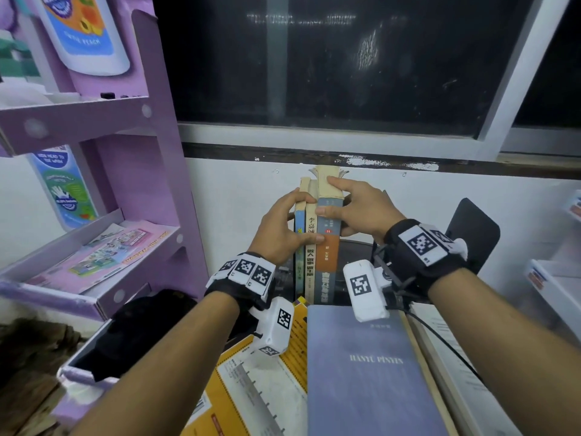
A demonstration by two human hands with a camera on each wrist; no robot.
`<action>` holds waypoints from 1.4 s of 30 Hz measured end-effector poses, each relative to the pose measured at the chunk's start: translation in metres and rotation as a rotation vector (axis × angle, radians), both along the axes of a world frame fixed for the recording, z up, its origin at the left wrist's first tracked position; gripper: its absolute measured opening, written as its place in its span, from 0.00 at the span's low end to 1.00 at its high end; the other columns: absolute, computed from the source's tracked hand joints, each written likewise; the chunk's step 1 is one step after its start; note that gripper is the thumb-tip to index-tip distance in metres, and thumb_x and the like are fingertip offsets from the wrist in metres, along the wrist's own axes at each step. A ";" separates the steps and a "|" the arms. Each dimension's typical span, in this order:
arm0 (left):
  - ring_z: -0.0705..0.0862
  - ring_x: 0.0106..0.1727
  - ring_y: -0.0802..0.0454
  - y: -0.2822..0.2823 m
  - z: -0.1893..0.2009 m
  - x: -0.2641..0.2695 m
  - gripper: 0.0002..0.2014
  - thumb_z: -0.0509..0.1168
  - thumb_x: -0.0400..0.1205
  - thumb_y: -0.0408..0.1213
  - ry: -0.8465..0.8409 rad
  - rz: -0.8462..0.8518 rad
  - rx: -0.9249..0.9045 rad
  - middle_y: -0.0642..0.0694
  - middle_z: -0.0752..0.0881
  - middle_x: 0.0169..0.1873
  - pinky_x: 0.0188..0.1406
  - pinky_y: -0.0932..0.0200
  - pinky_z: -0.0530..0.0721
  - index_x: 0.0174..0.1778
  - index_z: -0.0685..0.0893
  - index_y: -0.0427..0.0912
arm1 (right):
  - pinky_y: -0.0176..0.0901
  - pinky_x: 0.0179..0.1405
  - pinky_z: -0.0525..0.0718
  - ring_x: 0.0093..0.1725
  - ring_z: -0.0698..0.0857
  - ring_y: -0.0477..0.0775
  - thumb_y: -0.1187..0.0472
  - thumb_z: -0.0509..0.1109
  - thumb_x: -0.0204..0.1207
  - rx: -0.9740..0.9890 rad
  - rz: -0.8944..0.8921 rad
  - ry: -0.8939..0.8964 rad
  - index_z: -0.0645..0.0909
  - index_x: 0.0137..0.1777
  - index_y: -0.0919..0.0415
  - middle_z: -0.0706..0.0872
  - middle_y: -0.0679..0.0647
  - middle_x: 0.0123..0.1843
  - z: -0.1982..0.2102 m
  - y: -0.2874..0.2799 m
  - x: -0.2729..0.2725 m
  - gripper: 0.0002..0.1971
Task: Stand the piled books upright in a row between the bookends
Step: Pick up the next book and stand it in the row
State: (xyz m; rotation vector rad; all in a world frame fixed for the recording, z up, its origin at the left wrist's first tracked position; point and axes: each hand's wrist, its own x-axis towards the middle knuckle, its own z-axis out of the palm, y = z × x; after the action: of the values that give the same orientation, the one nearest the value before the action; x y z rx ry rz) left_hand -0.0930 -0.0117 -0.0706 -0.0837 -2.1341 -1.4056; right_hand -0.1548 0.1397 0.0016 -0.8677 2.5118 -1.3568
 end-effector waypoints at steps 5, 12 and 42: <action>0.80 0.63 0.51 0.000 -0.001 -0.001 0.28 0.82 0.67 0.33 0.015 0.017 -0.014 0.63 0.73 0.65 0.52 0.62 0.87 0.55 0.77 0.59 | 0.57 0.45 0.91 0.52 0.90 0.56 0.57 0.79 0.72 -0.027 -0.018 -0.011 0.68 0.80 0.48 0.85 0.57 0.63 -0.002 -0.001 -0.002 0.38; 0.78 0.66 0.52 -0.006 -0.002 -0.001 0.30 0.83 0.64 0.32 0.037 0.000 -0.018 0.61 0.74 0.67 0.57 0.61 0.86 0.53 0.78 0.61 | 0.51 0.41 0.92 0.50 0.89 0.53 0.56 0.78 0.73 -0.004 0.001 0.031 0.67 0.81 0.48 0.85 0.55 0.62 -0.005 0.003 0.002 0.37; 0.82 0.63 0.48 0.009 0.006 0.025 0.32 0.77 0.73 0.32 -0.112 0.074 -0.073 0.48 0.75 0.70 0.53 0.58 0.88 0.70 0.72 0.53 | 0.57 0.54 0.89 0.53 0.90 0.56 0.55 0.78 0.73 0.030 -0.003 0.048 0.63 0.79 0.44 0.89 0.57 0.60 -0.019 0.012 -0.001 0.38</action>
State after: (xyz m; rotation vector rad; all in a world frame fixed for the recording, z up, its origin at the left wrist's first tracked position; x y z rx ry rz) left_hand -0.0677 -0.0030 -0.0642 0.0471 -2.2564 -1.3183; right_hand -0.1556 0.1521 -0.0169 -0.9012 2.5635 -1.3105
